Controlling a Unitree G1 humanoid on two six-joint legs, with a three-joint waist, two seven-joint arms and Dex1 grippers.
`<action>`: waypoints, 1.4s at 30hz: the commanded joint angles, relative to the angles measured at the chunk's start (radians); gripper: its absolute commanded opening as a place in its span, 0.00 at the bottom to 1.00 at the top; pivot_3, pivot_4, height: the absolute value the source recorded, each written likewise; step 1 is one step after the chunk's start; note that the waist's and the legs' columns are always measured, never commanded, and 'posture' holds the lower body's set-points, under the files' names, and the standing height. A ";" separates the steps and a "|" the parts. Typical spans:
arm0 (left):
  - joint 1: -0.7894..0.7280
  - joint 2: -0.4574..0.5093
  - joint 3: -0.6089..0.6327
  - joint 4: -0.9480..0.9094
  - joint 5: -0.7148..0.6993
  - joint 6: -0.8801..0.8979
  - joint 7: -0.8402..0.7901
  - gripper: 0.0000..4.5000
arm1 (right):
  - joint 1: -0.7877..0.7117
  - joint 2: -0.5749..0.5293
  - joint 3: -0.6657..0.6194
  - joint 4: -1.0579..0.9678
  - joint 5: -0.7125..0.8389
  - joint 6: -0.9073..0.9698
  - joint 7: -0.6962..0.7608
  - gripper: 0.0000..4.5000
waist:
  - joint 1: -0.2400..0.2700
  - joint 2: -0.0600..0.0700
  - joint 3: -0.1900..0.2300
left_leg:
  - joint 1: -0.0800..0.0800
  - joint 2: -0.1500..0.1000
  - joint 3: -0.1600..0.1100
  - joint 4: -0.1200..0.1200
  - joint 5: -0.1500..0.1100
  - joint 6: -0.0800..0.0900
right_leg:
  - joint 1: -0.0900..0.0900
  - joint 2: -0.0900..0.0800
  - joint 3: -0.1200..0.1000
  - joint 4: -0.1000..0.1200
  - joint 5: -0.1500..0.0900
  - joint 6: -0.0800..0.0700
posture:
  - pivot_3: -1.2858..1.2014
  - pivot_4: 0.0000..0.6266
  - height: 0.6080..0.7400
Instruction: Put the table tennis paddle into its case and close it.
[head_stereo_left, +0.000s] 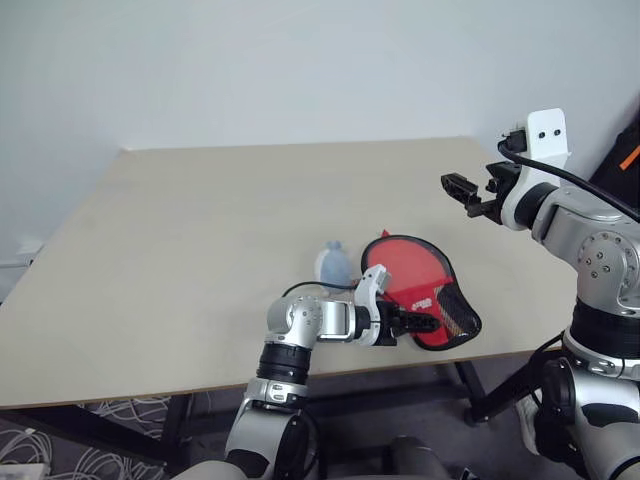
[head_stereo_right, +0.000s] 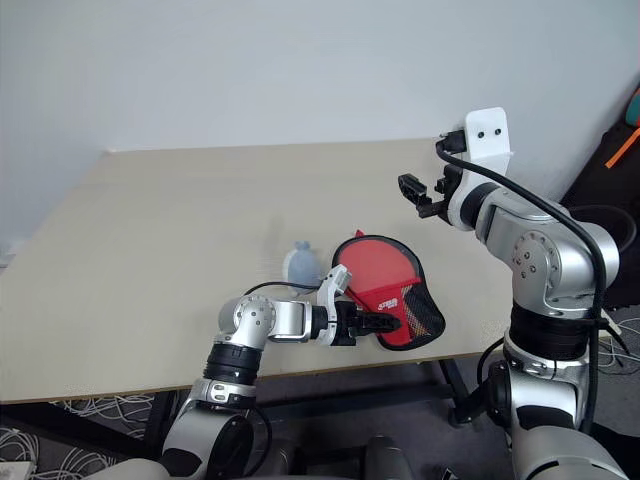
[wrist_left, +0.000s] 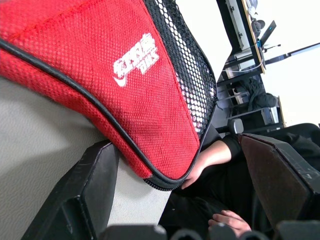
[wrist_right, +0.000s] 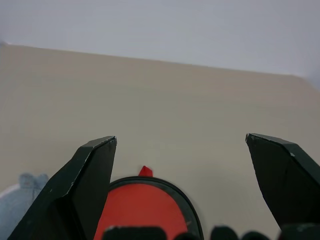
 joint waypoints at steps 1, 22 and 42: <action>-0.015 -0.018 -0.011 0.077 0.066 0.003 0.085 0.71 | -0.035 -0.001 -0.009 -0.029 0.002 -0.006 -0.012 1.00 | 0.000 0.000 0.000 | 0.000 0.000 0.000 0.000 0.000 0.000 | 0.000 0.000 0.000 0.000 0.000 0.000 | 0.52 0.00 1.00; -0.037 0.088 -0.015 0.045 0.040 0.140 0.083 0.01 | -0.042 0.047 -0.037 -0.058 0.009 0.022 -0.048 1.00 | -0.003 0.000 -0.001 | -0.002 0.001 0.001 -0.004 0.000 0.000 | -0.006 0.000 0.001 0.000 0.000 0.002 | 0.52 0.00 1.00; 0.228 0.382 -0.068 -0.412 -0.855 0.268 0.520 0.01 | -0.059 0.087 0.028 -0.015 0.028 0.017 -0.013 1.00 | -0.006 0.002 0.000 | -0.003 0.003 0.000 -0.009 0.000 -0.001 | -0.011 0.001 0.004 0.002 0.000 0.000 | 0.52 0.00 1.00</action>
